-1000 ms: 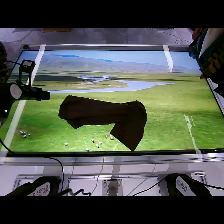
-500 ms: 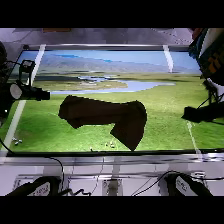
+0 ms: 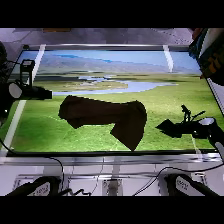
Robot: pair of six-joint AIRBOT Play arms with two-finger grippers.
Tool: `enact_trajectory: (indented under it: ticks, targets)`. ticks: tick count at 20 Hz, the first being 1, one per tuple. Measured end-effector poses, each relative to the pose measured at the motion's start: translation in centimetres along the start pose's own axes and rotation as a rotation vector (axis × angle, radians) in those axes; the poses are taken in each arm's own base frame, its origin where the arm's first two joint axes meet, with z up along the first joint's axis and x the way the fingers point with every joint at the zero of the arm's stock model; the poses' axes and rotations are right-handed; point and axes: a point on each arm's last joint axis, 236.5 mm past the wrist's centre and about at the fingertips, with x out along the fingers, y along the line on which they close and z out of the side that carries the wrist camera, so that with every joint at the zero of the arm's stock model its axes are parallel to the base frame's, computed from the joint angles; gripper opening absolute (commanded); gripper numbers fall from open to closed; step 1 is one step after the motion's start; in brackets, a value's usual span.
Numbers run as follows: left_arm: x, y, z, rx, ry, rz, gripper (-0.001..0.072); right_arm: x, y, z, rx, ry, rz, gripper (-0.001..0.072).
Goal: Fold the clothes and pants, and hang the long-sleeved shirts on hangers.
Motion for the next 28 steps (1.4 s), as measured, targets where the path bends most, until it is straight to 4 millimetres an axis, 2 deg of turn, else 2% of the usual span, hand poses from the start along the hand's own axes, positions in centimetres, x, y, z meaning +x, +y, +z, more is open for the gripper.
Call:
enact_trajectory:
  ticks: [3,6,10,13,15,16,17,23,25,28]
  targets:
    - [0.0,-1.1,0.3,-0.041,-0.012,-0.048,0.0019,2.7,-0.1,0.3,0.058,0.03,0.042,0.0461]
    - [0.0,-1.6,0.5,-0.059,-0.017,-0.069,0.0019,5.1,1.2,0.8,0.045,0.069,0.067,0.046]
    - [-0.1,-1.9,0.6,-0.07,-0.021,-0.082,0.0019,7.7,3.0,3.4,-0.024,0.054,0.016,0.0446]
    - [-0.1,-2.0,0.6,-0.072,-0.021,-0.084,0.0019,8.8,3.8,4.9,-0.094,0.046,-0.055,0.0441]
    - [-0.1,-2.0,0.6,-0.073,-0.021,-0.085,0.0019,9.1,4.2,5.8,-0.146,0.036,-0.09,0.0224]
    - [-0.1,-2.0,0.6,-0.073,-0.021,-0.085,0.0019,9.2,4.4,6.0,-0.162,0.032,-0.099,0.0162]
    - [-0.1,-2.0,0.6,-0.074,-0.022,-0.086,0.0019,9.3,4.7,6.2,-0.18,0.031,-0.104,0.0025]
    - [-0.1,-2.2,0.0,-0.073,0.005,-0.094,0.0019,9.3,5.6,5.3,-0.221,0.079,-0.102,0.0014]
    - [-0.2,-2.5,-1.0,-0.071,0.047,-0.106,0.0019,9.1,6.0,5.2,-0.227,0.081,-0.097,0.0014]
    - [-0.8,-3.2,-3.9,-0.065,0.135,-0.129,0.0019,8.8,6.3,5.1,-0.233,0.08,-0.091,0.0014]
